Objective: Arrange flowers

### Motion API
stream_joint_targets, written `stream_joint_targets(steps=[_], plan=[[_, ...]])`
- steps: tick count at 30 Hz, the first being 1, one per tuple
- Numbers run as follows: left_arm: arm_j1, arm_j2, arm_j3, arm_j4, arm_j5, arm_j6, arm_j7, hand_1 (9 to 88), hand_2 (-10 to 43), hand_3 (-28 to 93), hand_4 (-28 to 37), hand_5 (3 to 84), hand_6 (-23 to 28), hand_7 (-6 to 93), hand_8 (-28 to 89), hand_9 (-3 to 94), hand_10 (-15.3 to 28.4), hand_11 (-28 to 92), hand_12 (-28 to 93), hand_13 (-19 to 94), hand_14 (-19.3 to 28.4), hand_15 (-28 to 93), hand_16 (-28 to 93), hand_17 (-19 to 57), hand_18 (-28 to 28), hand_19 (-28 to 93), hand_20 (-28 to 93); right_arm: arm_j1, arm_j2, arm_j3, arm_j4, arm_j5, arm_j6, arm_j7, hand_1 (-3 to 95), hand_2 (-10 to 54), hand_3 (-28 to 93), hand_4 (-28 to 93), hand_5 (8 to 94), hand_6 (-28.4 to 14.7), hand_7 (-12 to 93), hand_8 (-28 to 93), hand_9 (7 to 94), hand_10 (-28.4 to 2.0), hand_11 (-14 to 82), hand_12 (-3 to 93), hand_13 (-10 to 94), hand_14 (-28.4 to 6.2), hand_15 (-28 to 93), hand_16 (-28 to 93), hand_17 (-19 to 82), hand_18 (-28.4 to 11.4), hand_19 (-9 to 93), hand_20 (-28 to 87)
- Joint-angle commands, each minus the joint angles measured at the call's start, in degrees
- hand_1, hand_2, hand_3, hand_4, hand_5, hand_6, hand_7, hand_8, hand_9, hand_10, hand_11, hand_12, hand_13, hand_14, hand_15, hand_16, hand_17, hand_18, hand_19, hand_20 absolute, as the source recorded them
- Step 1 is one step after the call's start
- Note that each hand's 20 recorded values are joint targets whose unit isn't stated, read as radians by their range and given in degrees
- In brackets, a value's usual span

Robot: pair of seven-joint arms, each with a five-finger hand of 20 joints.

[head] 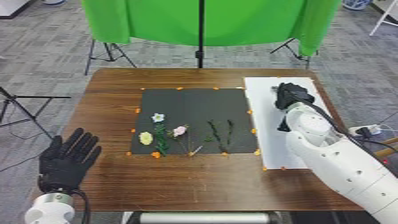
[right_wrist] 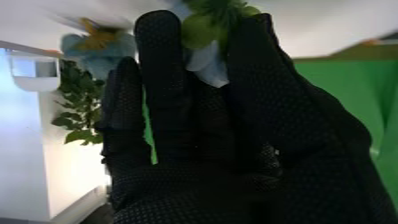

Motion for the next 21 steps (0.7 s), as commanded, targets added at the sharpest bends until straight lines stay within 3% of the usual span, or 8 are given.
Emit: stream_joint_targets(steps=[1,8,11,13,15,18,21], plan=[[1.43,-0.51,-0.45,-0.14,-1.23,-0.19,0.22,28.2,16.1,73,-28.3,47.6,10.1,19.1,-10,40.0,16.3,25,12,29,15.5,40,-7,-4.9,14.0,31,14,-1.36,3.0,-2.32,-12.66,2.58,4.0,-4.37,62.1,-5.4,64,-28,72.8,-1.3,30,2,76.2,-11.8,8.7,28.6,63,-9.8,43,36,28,-20.6,78,40],[0.68,-0.39,0.17,0.13,-1.14,-0.41,-0.03,28.2,16.0,73,-28.3,47.6,10.1,19.1,-10,40.0,16.4,25,12,29,15.5,40,-7,-4.9,14.0,31,14,1.59,-0.15,-9.94,-18.78,5.05,3.88,-11.74,61.0,-6.1,67,-28,73.1,-1.4,30,2,76.1,-12.3,9.3,27.9,63,-10.0,43,36,28,-21.0,79,40],[0.58,-0.32,0.15,0.15,-1.13,-0.29,0.13,28.1,16.0,73,-28.3,47.5,10.1,19.2,-10,40.0,16.4,25,12,29,15.5,40,-7,-4.9,14.0,31,14,3.99,-1.36,-16.32,-18.02,2.26,7.0,-15.08,60.5,-6.7,67,-28,73.2,-1.4,30,2,75.4,-12.4,9.3,27.0,63,-10.0,43,35,28,-21.1,79,39],[0.18,-0.34,0.44,0.28,-1.14,-0.36,0.09,28.2,16.1,73,-28.3,47.5,10.1,19.2,-10,40.0,16.4,25,12,29,15.5,40,-7,-4.9,14.0,31,14,4.78,-1.83,-18.55,-18.48,0.19,4.55,-16.13,60.5,-7.1,67,-28,73.3,-1.5,30,2,75.2,-12.5,9.7,26.6,64,-10.1,44,35,29,-21.1,79,39],[-0.27,-0.27,0.75,0.46,-1.05,-0.44,-0.33,28.3,16.1,73,-28.3,47.5,10.1,19.1,-10,40.0,16.4,25,12,29,15.5,40,-7,-4.9,14.0,31,14,5.06,-2.31,-19.91,-18.63,0.45,3.77,-15.59,60.4,-7.2,67,-28,73.3,-1.6,30,2,74.9,-12.4,9.7,26.2,64,-10.0,44,35,29,-21.1,79,39],[0.2,0.02,0.77,-0.03,-0.67,-0.04,-0.54,28.2,16.1,73,-28.3,47.5,10.1,19.1,-10,40.0,16.4,25,12,29,15.5,40,-7,-4.9,14.0,31,14,5.09,-2.86,-20.76,-18.1,1.91,2.95,-14.79,60.4,-7.4,67,-28,73.4,-1.5,30,2,74.3,-12.6,9.9,25.7,64,-10.1,44,35,29,-21.1,79,39],[-1.03,0.32,1.21,0.52,-0.47,0.3,-0.88,28.5,16.2,73,-28.3,47.5,10.1,19.2,-10,40.0,16.4,25,12,29,15.5,40,-7,-4.9,14.0,31,14,4.98,-3.22,-20.56,-17.21,2.9,2.5,-14.3,60.2,-7.4,67,-28,73.3,-1.5,30,2,74.1,-12.5,10.3,25.3,64,-10.0,44,35,29,-21.2,79,39]])
